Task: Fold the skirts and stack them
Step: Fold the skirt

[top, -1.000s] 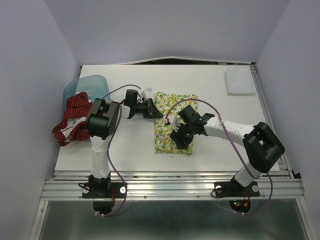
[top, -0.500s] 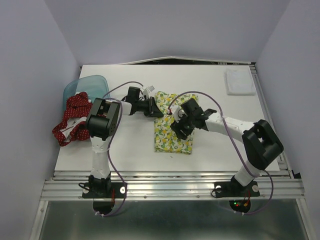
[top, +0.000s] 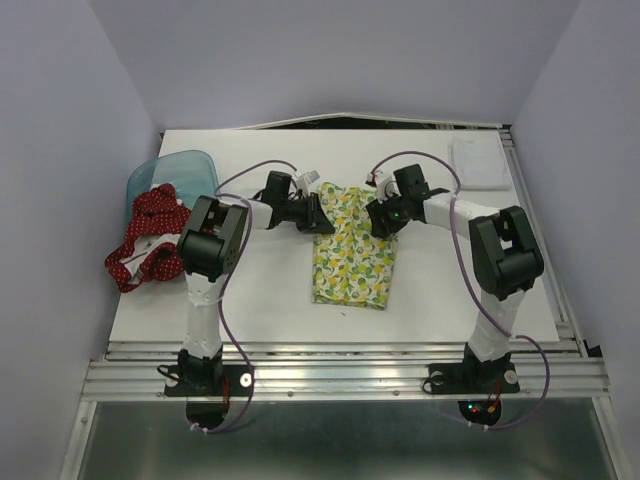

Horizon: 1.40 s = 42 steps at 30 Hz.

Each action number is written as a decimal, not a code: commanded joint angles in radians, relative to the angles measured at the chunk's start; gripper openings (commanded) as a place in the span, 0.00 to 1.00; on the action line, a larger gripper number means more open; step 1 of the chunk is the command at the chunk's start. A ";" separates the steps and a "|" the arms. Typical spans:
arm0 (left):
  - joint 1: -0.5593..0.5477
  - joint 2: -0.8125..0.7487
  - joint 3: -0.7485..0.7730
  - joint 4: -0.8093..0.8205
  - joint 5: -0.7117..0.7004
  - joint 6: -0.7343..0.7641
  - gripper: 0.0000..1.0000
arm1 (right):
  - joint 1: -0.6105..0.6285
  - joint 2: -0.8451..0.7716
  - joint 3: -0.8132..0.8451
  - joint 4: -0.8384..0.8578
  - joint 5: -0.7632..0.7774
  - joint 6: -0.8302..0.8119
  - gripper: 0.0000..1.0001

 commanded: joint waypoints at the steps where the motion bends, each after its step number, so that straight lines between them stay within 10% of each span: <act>1: -0.021 0.014 -0.001 0.047 -0.014 -0.036 0.21 | -0.083 0.010 -0.063 -0.058 0.019 -0.045 0.56; 11: -0.032 -0.055 -0.058 0.317 0.133 -0.170 0.36 | -0.119 -0.038 -0.083 -0.118 0.014 -0.090 0.56; 22: -0.039 0.023 0.004 0.408 0.133 -0.242 0.27 | -0.119 -0.004 -0.034 -0.118 -0.011 -0.107 0.57; 42: -0.018 0.141 0.063 0.101 0.046 -0.133 0.12 | -0.013 -0.185 0.178 -0.443 -0.055 -0.130 0.75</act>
